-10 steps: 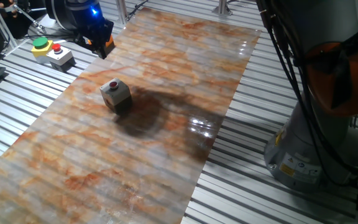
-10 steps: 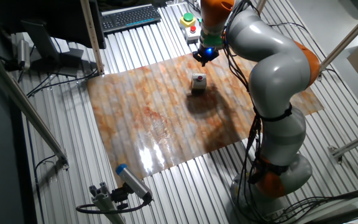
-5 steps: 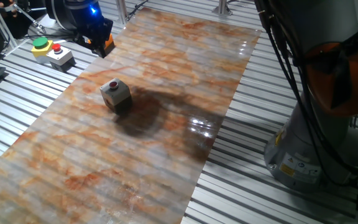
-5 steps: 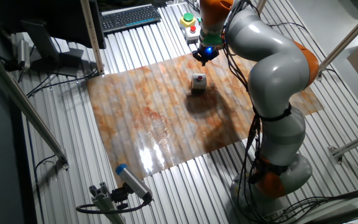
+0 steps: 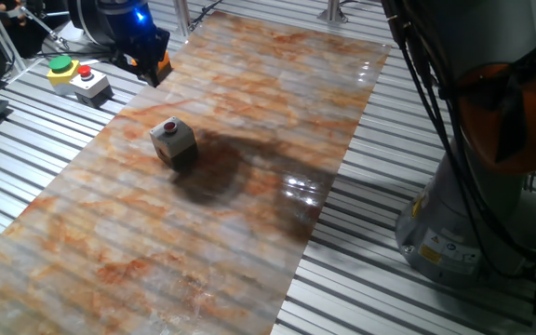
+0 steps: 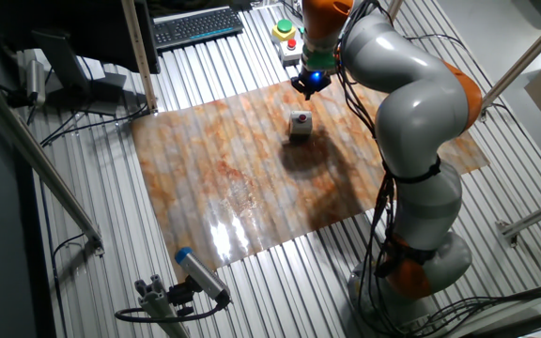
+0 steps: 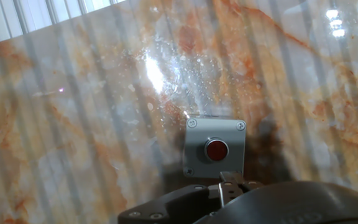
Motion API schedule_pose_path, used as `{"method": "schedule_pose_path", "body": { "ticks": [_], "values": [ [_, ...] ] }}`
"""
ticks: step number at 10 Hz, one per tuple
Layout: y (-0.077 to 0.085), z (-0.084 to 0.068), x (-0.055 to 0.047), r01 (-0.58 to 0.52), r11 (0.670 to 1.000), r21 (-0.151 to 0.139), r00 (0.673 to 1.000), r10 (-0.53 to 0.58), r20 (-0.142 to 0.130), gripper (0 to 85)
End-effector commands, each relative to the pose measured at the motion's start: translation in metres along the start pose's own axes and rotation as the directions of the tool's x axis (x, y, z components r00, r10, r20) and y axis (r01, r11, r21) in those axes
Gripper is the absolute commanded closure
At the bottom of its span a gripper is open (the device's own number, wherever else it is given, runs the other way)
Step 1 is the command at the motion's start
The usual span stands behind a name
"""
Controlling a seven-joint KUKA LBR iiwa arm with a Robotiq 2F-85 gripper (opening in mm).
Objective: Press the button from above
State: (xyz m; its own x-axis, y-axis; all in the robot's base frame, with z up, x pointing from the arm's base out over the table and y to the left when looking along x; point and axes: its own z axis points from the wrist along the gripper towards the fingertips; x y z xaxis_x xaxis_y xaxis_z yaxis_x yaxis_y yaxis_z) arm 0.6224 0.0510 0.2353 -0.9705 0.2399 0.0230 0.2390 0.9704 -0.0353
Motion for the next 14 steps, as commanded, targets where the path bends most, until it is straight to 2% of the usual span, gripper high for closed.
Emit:
{"method": "schedule_pose_path", "body": {
  "ticks": [1, 6, 7, 8, 11, 14],
  "values": [
    [0.0003, 0.0, 0.0007, -0.004, 1.0, 0.004, 1.0, 0.004, 0.006, 85.0],
    [0.0021, 0.002, 0.001, -0.017, 0.999, 0.028, 1.0, 0.017, 0.011, 85.0],
    [0.0033, 0.0026, 0.0027, -0.08, 0.996, 0.036, 0.996, 0.078, 0.048, 51.0],
    [0.0031, 0.0026, 0.0025, -0.098, 0.994, 0.046, 0.994, 0.095, 0.061, 34.0],
    [0.0026, 0.0008, 0.0023, -0.103, 0.994, 0.032, 0.993, 0.101, 0.055, 34.0],
    [0.0025, 0.0011, 0.0025, -0.106, 0.994, 0.034, 0.993, 0.104, 0.051, 34.0]
  ]
}}
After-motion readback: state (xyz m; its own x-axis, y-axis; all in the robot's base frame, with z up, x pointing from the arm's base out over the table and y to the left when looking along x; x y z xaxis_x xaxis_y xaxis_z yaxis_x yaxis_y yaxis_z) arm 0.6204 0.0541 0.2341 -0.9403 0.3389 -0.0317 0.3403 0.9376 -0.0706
